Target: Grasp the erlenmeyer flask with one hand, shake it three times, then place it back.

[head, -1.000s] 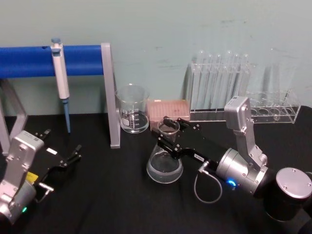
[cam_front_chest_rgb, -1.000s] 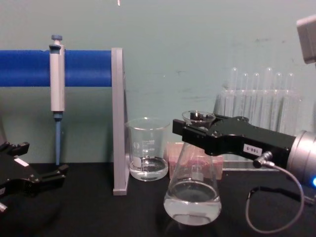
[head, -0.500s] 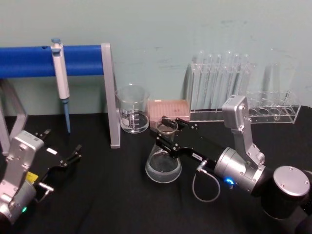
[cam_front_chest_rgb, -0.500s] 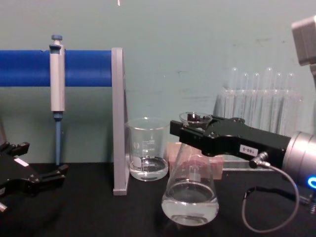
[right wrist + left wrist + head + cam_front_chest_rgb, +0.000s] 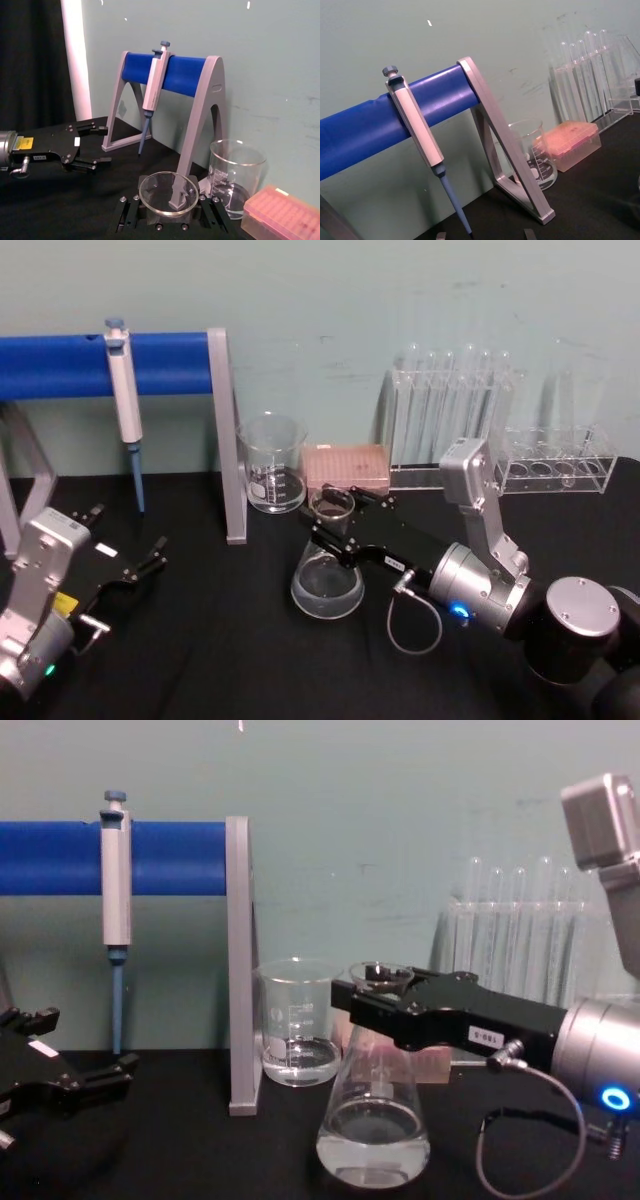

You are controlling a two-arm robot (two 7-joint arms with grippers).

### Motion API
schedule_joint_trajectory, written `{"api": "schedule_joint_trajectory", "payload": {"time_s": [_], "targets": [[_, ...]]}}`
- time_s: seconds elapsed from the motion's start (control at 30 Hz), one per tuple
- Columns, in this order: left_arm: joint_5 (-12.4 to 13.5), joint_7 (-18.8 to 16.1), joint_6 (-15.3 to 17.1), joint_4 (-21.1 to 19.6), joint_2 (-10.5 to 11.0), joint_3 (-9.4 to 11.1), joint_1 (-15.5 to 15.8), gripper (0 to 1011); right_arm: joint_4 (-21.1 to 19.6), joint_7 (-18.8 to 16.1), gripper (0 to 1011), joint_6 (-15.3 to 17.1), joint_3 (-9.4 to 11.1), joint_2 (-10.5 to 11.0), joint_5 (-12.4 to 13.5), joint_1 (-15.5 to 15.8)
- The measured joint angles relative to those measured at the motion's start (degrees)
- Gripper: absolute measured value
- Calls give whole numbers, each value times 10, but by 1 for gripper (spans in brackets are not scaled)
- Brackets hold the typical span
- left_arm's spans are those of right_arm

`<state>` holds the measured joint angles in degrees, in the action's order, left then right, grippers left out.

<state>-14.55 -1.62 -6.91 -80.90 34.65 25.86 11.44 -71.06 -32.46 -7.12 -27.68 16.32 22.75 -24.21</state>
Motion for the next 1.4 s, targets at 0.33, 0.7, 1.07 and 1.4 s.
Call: {"api": "schedule_joint_trajectory", "payload": {"time_s": [0.33,0.7,1.07,1.4], "targets": [[0,0,0,0,0,0,0,1001,27,-8,479,-4,-6,-8,-2,-12],[0,0,0,0,0,0,0,1001,50,-13,479,-4,-9,-14,-2,-18],[0,0,0,0,0,0,0,1001,59,-15,478,-5,-10,-16,-2,-19],[0,0,0,0,0,0,0,1001,61,-14,478,-2,-11,-16,-5,-19]]}}
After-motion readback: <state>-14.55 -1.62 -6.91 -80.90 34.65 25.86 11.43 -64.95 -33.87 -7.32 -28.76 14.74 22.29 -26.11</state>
